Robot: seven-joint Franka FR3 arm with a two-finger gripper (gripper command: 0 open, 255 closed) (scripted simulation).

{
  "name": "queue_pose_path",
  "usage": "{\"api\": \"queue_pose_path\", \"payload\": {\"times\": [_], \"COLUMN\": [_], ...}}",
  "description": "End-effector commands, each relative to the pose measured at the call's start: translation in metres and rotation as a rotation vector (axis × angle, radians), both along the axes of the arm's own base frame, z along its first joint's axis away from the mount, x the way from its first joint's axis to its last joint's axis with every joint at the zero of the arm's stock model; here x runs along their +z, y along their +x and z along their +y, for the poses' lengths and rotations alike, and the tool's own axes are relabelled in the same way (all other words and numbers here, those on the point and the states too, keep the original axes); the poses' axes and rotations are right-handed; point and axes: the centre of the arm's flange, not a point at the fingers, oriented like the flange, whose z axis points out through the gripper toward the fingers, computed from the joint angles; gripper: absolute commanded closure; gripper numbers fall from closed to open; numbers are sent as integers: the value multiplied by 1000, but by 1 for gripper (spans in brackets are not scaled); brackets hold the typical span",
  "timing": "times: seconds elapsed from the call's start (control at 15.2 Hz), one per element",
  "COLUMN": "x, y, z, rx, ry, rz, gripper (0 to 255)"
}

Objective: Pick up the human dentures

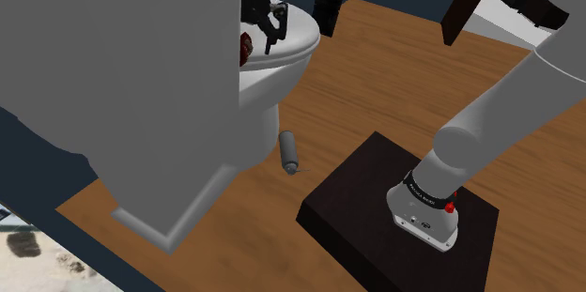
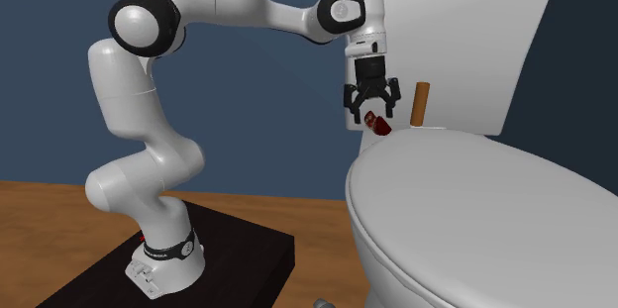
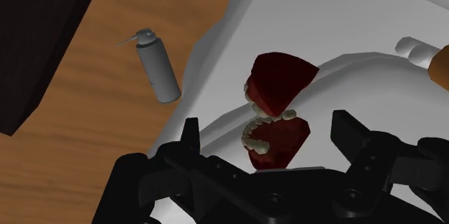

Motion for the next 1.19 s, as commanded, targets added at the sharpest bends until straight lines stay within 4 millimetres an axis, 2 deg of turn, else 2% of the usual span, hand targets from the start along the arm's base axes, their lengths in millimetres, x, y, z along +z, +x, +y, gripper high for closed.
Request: {"api": "queue_pose_path", "payload": {"times": [0.0, 0.59, 1.12], "x": [-2, -2, 40], "y": [0, -1, -1], "z": [1, 1, 1], "rx": [1, 1, 1], "ry": [-1, -1, -1], "rz": [1, 1, 1], "gripper": [255, 255, 255]}}
